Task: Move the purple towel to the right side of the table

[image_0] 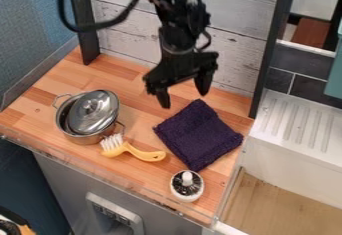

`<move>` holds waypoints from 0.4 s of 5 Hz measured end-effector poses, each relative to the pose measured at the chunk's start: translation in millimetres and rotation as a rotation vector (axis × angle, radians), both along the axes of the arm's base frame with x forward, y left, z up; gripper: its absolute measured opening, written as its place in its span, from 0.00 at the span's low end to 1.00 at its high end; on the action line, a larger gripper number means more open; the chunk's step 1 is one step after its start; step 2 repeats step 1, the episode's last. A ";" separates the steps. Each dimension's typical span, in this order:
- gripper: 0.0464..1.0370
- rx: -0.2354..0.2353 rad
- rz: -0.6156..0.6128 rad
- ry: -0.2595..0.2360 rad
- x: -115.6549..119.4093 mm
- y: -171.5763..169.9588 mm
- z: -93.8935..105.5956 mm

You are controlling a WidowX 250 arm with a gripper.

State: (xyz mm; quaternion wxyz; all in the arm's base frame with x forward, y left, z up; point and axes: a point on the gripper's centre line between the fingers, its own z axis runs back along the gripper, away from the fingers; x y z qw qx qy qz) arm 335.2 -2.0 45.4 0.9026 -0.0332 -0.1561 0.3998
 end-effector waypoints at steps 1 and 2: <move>0.96 0.047 0.011 -0.007 -5.8 7.8 20.3; 0.96 0.047 0.011 -0.007 -5.8 7.8 20.3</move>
